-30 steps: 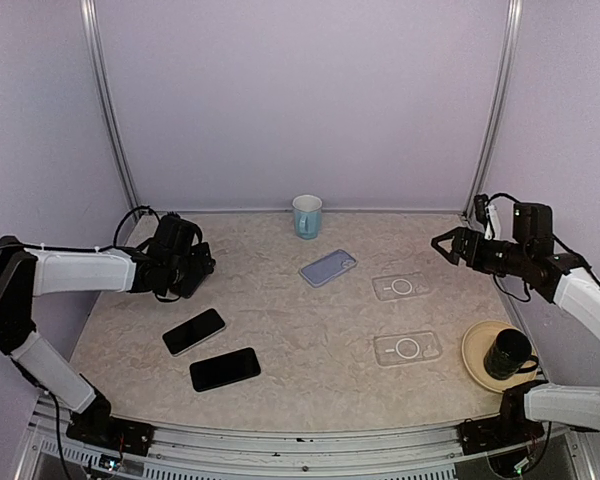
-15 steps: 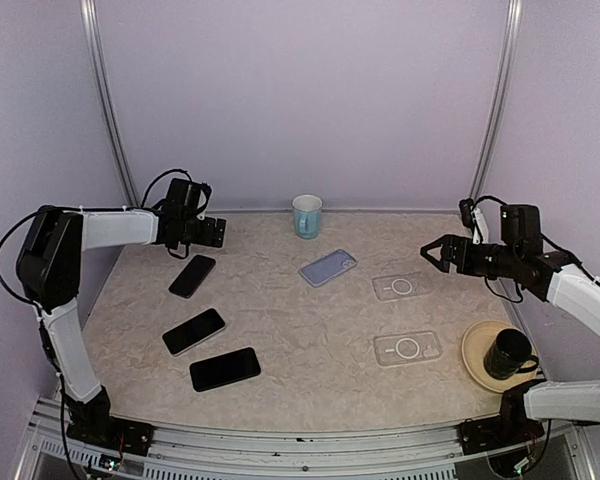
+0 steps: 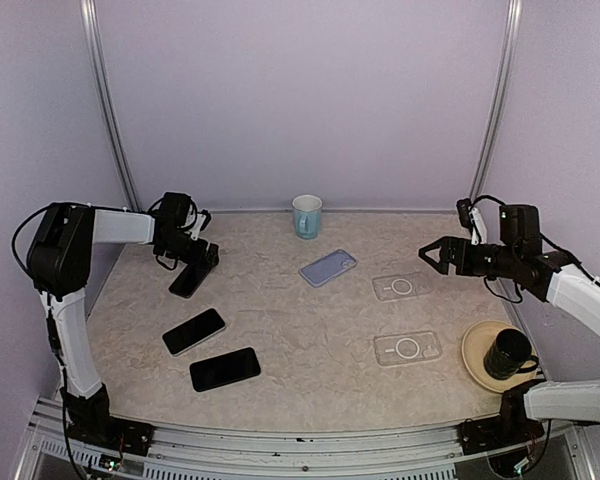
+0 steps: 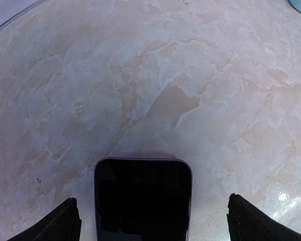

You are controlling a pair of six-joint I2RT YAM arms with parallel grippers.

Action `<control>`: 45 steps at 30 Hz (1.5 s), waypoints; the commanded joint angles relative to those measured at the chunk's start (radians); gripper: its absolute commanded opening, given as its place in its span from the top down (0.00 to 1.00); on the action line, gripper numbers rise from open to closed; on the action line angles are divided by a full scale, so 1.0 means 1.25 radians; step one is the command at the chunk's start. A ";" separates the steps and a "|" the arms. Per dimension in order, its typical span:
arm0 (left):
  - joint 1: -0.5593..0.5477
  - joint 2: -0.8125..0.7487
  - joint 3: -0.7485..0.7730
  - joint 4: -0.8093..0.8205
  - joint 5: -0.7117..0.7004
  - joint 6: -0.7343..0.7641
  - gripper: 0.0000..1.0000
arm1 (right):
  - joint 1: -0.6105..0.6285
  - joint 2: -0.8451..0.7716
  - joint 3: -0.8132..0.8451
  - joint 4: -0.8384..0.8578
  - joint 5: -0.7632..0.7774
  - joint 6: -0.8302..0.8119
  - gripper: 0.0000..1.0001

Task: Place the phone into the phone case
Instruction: Pick up the phone from the corner of the board.

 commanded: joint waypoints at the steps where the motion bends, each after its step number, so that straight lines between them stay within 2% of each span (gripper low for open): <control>1: 0.017 0.016 0.001 -0.011 0.056 0.030 0.01 | 0.016 -0.018 0.003 0.010 -0.006 0.000 0.00; 9: 0.019 0.037 0.010 -0.015 -0.003 0.037 0.01 | 0.023 -0.026 -0.003 0.012 -0.003 0.013 0.00; 23: 0.020 0.080 0.016 -0.025 0.011 0.044 0.01 | 0.037 -0.005 -0.011 0.024 0.000 0.016 0.00; 25: 0.021 0.093 0.022 -0.029 0.006 0.045 0.08 | 0.037 -0.006 -0.014 0.027 0.003 0.017 0.00; 34: 0.022 0.105 0.023 -0.035 0.053 0.044 0.18 | 0.038 0.003 -0.016 0.034 -0.002 0.017 0.00; 40: 0.020 0.107 0.022 -0.035 0.062 0.043 0.37 | 0.037 0.012 -0.012 0.036 -0.012 0.016 0.00; 45: 0.011 0.101 0.013 -0.032 0.073 0.046 0.46 | 0.038 0.007 -0.009 0.029 -0.014 0.013 0.00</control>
